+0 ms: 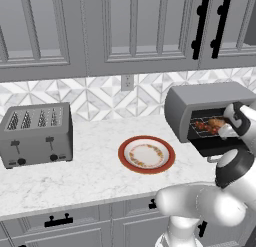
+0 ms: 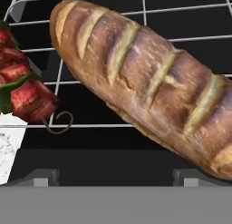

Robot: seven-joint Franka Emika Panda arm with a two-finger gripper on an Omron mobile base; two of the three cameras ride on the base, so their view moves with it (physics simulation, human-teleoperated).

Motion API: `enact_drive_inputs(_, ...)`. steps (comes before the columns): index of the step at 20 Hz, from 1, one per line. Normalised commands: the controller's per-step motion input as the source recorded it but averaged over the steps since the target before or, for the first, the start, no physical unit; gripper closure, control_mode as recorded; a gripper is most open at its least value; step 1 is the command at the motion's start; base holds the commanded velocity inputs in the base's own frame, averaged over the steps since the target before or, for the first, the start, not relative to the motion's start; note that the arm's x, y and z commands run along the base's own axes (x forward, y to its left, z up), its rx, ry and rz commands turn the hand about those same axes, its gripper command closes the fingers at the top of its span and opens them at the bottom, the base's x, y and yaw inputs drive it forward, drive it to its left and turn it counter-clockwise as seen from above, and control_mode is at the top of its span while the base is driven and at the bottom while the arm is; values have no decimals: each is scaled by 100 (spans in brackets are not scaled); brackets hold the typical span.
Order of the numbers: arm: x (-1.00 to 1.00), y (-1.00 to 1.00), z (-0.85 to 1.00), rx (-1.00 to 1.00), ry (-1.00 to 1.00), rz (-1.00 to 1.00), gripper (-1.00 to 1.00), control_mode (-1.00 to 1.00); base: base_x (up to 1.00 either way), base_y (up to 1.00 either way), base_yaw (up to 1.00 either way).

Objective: Pick up the kebab skewer and baguette bread, and place them inside the toaster oven. Close the toaster oven door and start by setting the timer.

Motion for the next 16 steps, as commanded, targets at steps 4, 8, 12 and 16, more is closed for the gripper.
enact_drive_inputs(4, 4, 22, 0, 1, -10, -1, -100, -100, 0, 0, 0)
enact_drive_inputs(8, 0, 4, 0, 0, -4, -7, -100, -100, 0, 0, 0)
enact_drive_inputs(12, 0, 0, 0, 0, 0, -13, -100, -100, 0, 0, 0)
enact_drive_inputs(16, 0, 0, 0, -2, 0, -10, -100, -100, 0, 0, 0)
